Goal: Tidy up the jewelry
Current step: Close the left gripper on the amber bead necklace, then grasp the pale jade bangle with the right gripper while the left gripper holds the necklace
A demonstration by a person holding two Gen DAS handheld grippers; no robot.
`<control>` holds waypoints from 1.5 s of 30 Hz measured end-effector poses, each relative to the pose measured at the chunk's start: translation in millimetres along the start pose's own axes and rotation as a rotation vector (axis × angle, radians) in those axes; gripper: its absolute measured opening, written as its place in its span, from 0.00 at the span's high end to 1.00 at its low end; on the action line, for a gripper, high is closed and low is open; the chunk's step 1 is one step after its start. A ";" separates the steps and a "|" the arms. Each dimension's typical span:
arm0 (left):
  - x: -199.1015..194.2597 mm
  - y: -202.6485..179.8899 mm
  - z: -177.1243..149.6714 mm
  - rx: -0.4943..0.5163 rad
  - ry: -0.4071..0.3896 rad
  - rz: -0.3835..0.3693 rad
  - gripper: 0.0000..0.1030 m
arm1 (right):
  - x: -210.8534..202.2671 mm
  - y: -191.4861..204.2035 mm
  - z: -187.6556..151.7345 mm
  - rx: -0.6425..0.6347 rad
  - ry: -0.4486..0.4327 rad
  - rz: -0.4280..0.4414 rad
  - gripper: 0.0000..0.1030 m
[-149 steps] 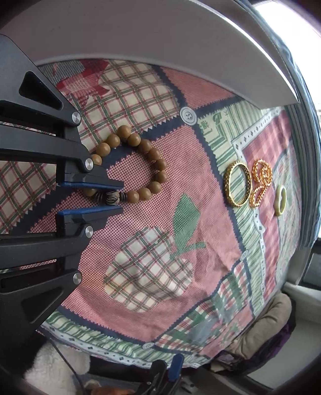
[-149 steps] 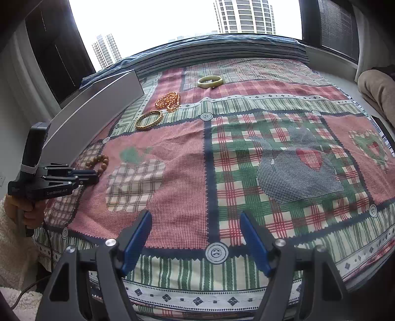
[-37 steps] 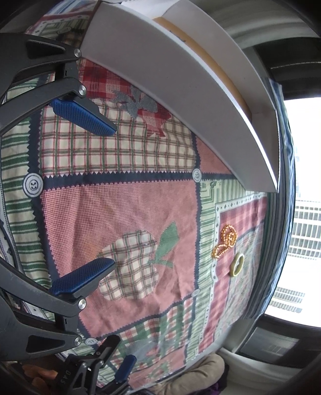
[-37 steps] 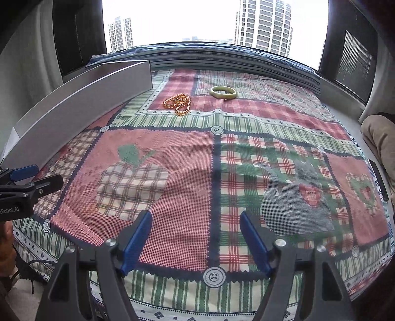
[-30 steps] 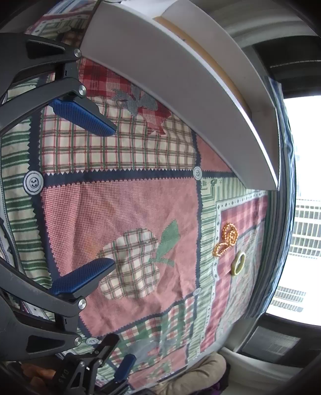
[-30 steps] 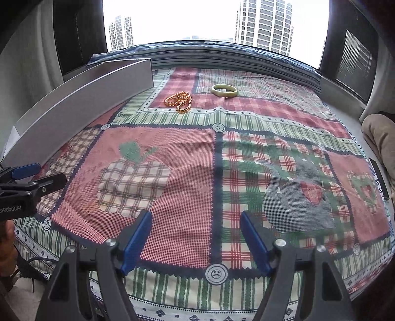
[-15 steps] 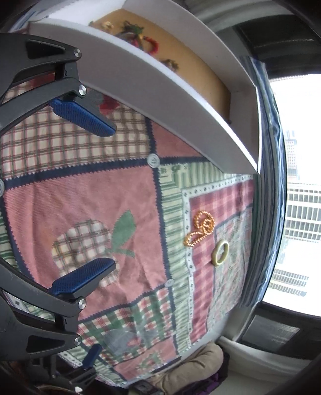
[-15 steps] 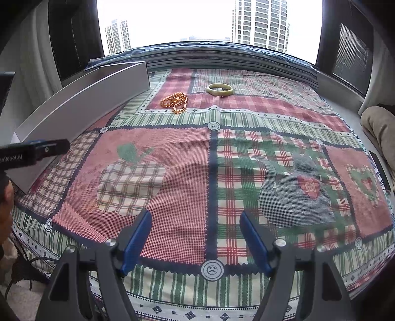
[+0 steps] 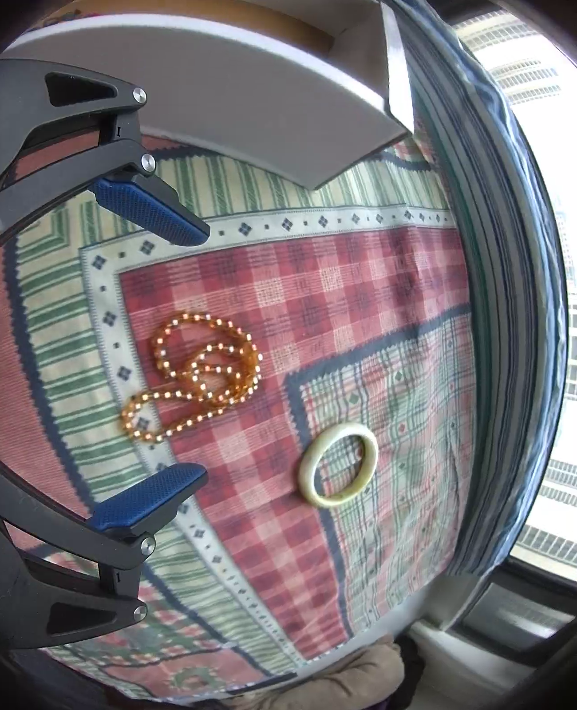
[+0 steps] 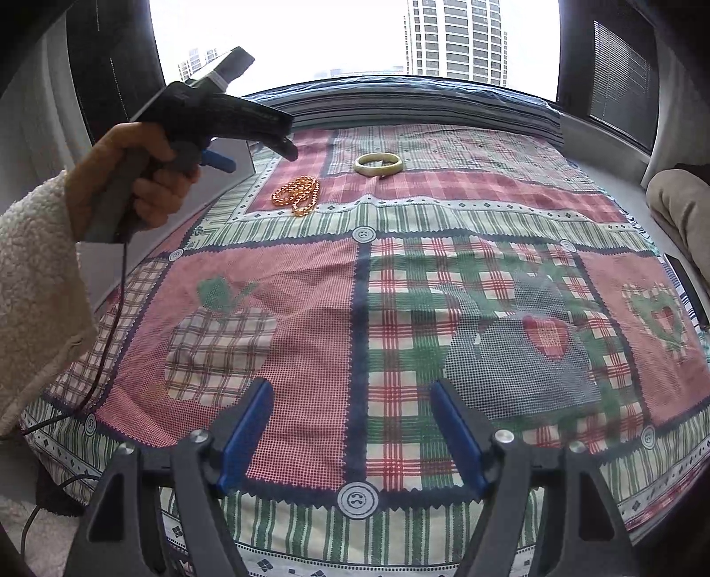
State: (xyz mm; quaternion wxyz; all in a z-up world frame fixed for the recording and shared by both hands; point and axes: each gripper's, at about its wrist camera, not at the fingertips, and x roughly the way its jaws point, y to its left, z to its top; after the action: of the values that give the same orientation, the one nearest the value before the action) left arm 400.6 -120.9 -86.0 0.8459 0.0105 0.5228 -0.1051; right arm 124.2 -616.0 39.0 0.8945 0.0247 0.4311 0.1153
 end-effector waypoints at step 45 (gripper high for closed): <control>-167.8 82.4 -140.6 -0.199 -0.199 -0.039 0.88 | 272.2 -7.6 291.3 -0.053 0.270 0.130 0.90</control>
State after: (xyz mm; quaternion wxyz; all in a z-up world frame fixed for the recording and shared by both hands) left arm 219.7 5.7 -8.5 0.8882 -0.0942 0.4443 -0.0698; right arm 515.6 -545.3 12.1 0.8193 0.0131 0.5419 0.1868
